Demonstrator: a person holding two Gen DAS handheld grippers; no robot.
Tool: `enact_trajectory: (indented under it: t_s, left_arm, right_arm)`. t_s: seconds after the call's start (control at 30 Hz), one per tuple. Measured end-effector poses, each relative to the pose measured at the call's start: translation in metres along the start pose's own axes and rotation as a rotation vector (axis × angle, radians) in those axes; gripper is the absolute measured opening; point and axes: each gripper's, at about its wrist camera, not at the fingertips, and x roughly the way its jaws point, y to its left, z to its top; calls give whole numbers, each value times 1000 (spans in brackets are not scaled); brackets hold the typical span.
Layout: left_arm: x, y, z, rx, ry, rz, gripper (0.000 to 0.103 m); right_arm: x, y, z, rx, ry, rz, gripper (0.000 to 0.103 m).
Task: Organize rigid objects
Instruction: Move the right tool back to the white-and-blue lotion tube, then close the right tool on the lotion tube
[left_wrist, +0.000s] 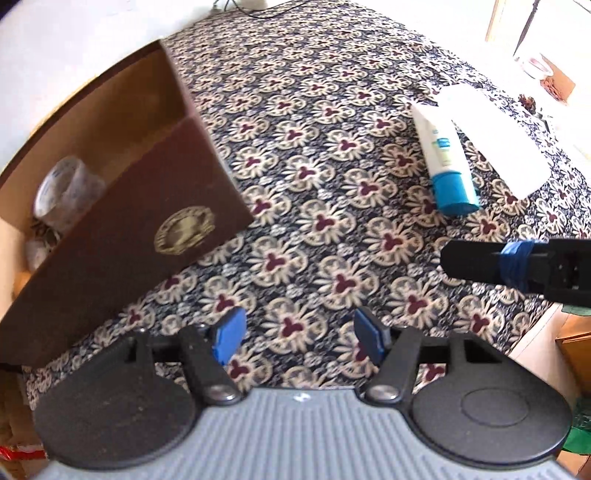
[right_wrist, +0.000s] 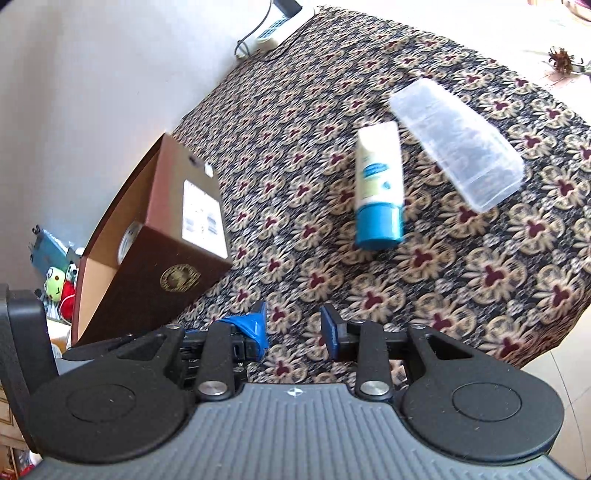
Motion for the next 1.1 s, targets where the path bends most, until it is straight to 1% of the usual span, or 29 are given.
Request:
enact_trajectory:
  t_s: [0.17,0.33,0.4,0.53,0.63,0.83,1.1]
  left_arm:
    - [4,-15,16,-17,7,-20,66]
    - [7,-34,34,-22,4,-32,66]
    - [9,-40,41,-34,8,-42,66]
    - [13,-50,57,-33,13,-30,67]
    - [16,-51,65,-49,18,-51,67]
    - [29,-55,79,-105,41,-68,68]
    - [35,-60,89,-145,42,-79,70]
  right_arm:
    - [1,-13,19,-32,13,10,15]
    - [0,-25,46,-62,30,26,15]
    - [1,-32,57,-64,34,27,15]
    - [7,-46,77,-54,52,40,15]
    - [14,-54,90,-58,71,50,15]
    - [29,-58,107,-87,119,64,15]
    - [48,-60,120,-99,183,85,15]
